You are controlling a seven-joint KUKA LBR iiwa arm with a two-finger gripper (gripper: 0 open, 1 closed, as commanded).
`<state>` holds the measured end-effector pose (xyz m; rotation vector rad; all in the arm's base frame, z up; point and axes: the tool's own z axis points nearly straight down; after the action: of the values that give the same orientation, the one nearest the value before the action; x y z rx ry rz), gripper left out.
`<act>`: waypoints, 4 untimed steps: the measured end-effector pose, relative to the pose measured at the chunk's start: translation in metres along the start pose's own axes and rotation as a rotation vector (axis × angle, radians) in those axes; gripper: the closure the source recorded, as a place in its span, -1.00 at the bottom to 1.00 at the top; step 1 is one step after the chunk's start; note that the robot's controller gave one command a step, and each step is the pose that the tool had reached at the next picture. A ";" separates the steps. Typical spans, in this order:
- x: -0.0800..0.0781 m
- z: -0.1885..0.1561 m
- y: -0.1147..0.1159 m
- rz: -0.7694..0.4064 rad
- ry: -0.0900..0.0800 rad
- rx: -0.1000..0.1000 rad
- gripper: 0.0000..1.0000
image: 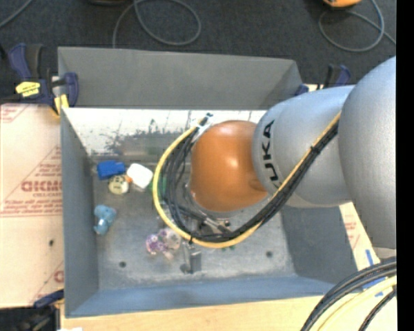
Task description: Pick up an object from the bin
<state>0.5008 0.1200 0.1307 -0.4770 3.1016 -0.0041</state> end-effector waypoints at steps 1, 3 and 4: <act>-0.017 0.060 0.010 0.035 -0.001 -0.004 1.00; -0.017 0.046 0.009 -0.128 0.001 -0.005 1.00; -0.014 0.000 0.006 -0.333 0.002 -0.006 1.00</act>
Offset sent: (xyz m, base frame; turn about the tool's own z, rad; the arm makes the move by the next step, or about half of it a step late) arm 0.0000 0.0000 0.0000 0.0000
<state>0.5124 0.1300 0.1310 -0.9851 2.9834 0.0033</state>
